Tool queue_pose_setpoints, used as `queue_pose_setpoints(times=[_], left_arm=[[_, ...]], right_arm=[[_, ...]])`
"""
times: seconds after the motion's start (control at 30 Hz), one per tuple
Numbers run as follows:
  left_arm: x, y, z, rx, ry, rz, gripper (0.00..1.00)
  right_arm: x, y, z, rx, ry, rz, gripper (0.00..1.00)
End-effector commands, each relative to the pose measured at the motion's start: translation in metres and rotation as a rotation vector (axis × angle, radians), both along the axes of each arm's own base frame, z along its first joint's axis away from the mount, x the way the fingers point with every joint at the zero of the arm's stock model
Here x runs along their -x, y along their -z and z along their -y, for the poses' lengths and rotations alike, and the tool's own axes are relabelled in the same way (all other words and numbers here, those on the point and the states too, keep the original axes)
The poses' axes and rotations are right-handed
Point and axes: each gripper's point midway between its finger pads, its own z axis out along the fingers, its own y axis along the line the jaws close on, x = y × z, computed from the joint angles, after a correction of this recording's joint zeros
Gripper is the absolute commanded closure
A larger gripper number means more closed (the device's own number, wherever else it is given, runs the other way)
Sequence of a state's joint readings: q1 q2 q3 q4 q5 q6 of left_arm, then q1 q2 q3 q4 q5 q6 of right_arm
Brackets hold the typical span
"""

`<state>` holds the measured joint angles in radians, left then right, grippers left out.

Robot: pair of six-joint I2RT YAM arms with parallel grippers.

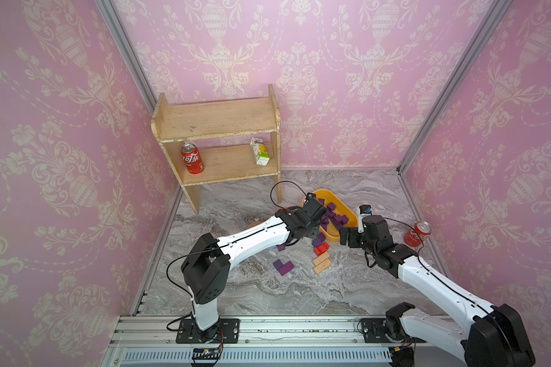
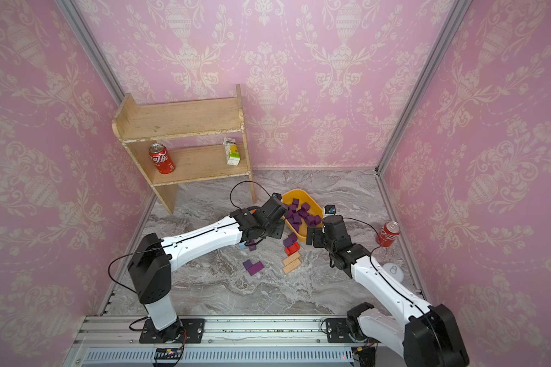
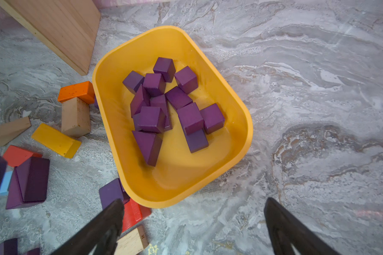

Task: Pick purple bricks into the storage bin
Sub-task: Place the building block in the storage box.

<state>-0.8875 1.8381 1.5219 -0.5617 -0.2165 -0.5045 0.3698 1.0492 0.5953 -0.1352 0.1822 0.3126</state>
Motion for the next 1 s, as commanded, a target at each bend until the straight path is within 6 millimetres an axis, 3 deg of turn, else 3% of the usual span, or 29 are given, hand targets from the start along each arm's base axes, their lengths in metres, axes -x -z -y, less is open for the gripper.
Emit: queue_pose_setpoints(times=[0.0, 0.47, 0.73, 0.97], left_arm=[[-0.016, -0.004, 0.010, -0.025, 0.042, 0.008, 0.72], [-0.081, -0.027, 0.072, -0.044, 0.099, 0.049, 0.72], [-0.104, -0.028, 0.079, -0.033, 0.051, 0.082, 0.72], [-0.111, 0.004, 0.064, -0.076, 0.024, 0.005, 0.72]], right_arm=[[0.004, -0.008, 0.003, -0.026, 0.019, 0.051, 0.00], [0.017, -0.022, 0.007, -0.053, 0.011, 0.112, 0.00], [0.018, -0.018, 0.008, -0.058, 0.028, 0.105, 0.00], [0.021, -0.021, 0.016, -0.031, 0.054, 0.109, 0.00]])
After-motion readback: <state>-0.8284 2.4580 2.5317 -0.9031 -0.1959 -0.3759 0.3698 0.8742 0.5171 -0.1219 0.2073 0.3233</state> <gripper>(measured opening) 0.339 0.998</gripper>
